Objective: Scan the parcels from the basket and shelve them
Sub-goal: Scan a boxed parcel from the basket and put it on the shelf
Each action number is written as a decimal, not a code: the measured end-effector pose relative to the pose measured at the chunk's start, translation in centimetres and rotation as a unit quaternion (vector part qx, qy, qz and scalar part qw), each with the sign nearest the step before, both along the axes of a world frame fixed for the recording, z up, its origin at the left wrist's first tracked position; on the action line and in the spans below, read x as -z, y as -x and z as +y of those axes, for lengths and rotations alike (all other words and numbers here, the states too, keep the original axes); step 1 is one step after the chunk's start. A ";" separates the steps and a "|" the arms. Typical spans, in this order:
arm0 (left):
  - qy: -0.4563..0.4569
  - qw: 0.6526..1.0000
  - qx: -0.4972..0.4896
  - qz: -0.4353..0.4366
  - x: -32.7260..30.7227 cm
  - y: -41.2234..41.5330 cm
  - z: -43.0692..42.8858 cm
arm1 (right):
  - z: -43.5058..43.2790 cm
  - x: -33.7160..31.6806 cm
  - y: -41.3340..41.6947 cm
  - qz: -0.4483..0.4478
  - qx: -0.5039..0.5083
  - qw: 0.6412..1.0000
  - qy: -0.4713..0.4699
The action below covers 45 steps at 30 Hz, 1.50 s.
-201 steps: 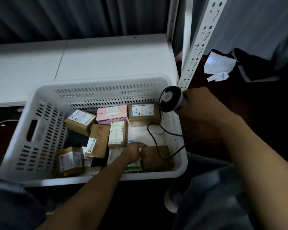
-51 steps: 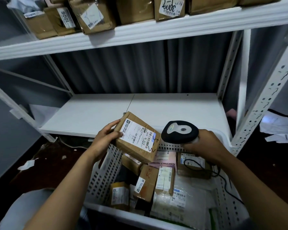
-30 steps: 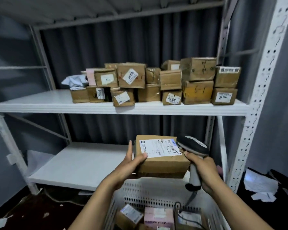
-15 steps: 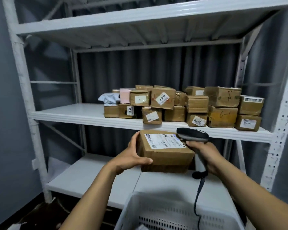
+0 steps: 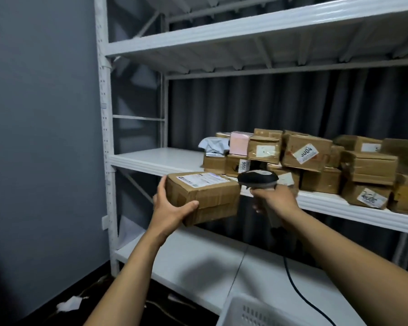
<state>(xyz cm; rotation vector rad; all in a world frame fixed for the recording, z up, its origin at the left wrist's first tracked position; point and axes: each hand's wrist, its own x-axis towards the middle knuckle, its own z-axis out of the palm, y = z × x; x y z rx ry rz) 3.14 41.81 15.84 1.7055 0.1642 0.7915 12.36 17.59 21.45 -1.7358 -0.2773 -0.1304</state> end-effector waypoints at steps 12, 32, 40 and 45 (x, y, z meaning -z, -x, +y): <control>0.012 0.945 -0.324 -0.045 -2.7 -12.6 2.8 | 5.8 -2.2 -6.3 -0.045 0.040 0.997 0.055; -0.212 0.928 -0.293 0.091 -2.3 -27.3 5.7 | 5.4 -0.5 -12.5 -0.052 0.008 0.995 0.085; -0.415 0.872 -0.197 0.168 0.4 -24.8 7.2 | 6.3 0.2 -12.6 -0.039 0.004 0.994 0.098; -0.434 0.853 -0.146 0.252 -1.0 -26.1 8.3 | 6.9 0.8 -12.9 -0.042 -0.005 0.993 0.109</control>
